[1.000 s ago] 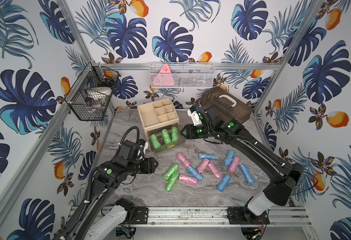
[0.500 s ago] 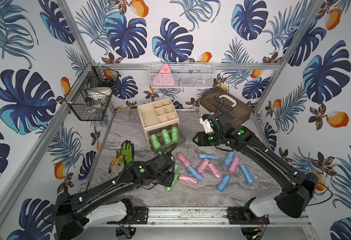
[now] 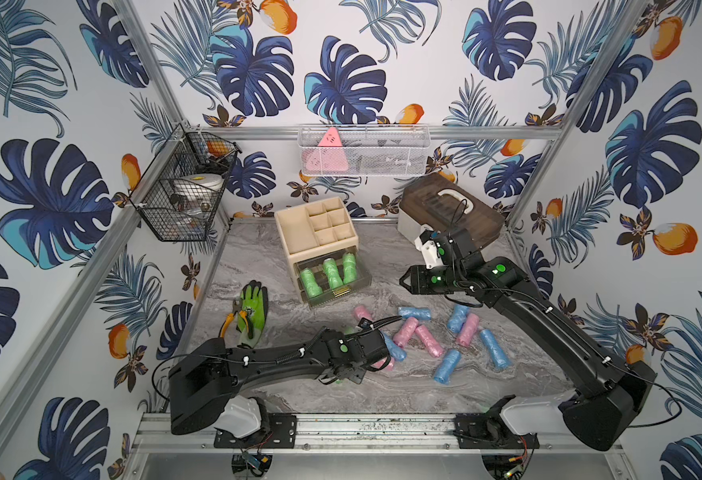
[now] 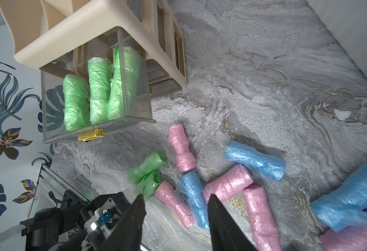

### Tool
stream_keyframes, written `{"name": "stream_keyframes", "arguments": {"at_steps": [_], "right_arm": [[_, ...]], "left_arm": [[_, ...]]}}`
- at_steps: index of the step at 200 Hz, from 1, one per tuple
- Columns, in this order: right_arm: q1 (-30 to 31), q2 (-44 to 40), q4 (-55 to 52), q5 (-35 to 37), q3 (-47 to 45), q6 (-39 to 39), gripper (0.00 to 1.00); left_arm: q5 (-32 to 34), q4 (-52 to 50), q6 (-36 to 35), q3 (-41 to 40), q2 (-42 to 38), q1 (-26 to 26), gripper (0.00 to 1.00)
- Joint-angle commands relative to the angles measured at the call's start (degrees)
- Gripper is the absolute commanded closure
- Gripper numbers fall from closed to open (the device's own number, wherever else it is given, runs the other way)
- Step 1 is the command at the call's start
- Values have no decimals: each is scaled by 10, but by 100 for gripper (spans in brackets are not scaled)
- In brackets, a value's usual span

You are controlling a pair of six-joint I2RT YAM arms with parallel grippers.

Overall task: Sort the rolls of trash bags by color and place them into the drawer
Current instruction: Pick up the roll of trash bags from the center of the board.

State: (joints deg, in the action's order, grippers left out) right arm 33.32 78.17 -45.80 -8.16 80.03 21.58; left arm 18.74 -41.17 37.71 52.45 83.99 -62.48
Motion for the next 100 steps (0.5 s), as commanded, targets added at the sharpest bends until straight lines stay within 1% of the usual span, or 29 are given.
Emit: {"name": "stream_keyframes", "arguments": {"at_steps": [1,9,11,15,49,79,100], "right_arm": [[0,-6,-4,-10,-4,-8,51],[-1,-7,-6,-11,-5,-8,51],[-13,-7,-6,-11,-5,-9,51],[-17,-7,-6,-11,-5,-9,51],[-23,-9,-7,-14,-5,-10,51],[-24,-5,-8,-18,-3,-11,51],[-25,-2,-5,-19,-3,-9,52]], "left_arm": [[20,16,-5,-5,12,1,39],[16,22,-6,-7,16,4,40],[13,25,-7,-8,16,5,40],[8,32,-8,-11,17,6,40],[-31,81,-14,-42,29,32,47],[-41,95,-22,-45,42,37,50],[-46,105,-24,-50,52,38,54]]}}
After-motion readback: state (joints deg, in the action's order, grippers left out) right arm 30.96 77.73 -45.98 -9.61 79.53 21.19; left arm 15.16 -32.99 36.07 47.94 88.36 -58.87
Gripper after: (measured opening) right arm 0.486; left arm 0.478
